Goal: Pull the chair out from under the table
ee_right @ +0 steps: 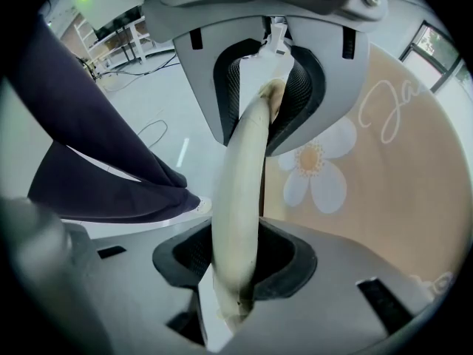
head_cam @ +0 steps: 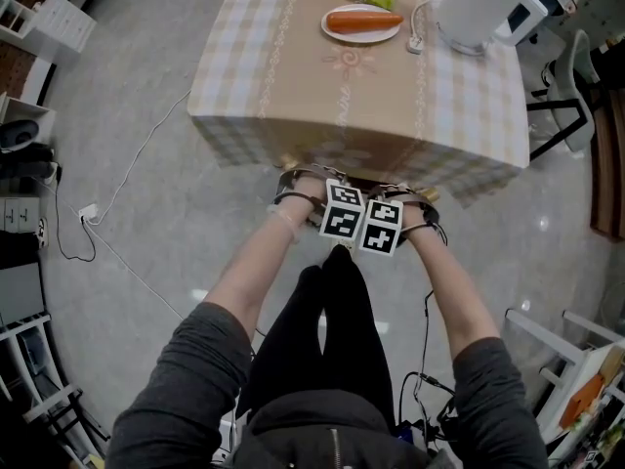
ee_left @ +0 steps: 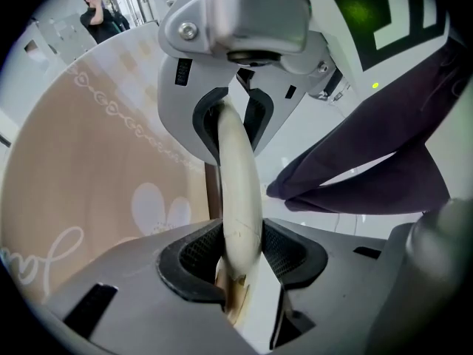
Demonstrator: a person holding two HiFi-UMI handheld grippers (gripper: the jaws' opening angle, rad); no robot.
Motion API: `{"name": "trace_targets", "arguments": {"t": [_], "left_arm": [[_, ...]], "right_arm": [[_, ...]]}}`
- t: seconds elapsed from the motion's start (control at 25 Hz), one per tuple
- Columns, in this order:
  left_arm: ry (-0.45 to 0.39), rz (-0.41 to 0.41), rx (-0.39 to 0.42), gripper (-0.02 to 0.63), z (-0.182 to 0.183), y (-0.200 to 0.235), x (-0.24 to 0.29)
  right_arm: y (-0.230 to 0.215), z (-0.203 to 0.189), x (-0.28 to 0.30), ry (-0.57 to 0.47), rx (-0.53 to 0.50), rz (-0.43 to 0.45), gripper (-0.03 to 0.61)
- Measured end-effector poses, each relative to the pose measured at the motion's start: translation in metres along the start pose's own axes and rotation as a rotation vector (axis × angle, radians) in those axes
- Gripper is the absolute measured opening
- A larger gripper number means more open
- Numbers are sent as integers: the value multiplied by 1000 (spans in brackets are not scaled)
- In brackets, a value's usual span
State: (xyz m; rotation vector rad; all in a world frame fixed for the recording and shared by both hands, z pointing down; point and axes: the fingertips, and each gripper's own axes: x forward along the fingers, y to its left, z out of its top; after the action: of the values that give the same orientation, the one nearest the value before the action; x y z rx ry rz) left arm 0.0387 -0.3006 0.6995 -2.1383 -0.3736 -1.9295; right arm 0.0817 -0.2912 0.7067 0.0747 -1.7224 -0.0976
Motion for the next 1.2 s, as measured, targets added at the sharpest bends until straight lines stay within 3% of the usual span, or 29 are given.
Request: {"name": "trace_targets", "arguments": {"t": [1.2], "left_arm": [[-5,10,25,164,5,-85,0]], "right_arm": [[83,26,-5,19,32,-5,135]]}}
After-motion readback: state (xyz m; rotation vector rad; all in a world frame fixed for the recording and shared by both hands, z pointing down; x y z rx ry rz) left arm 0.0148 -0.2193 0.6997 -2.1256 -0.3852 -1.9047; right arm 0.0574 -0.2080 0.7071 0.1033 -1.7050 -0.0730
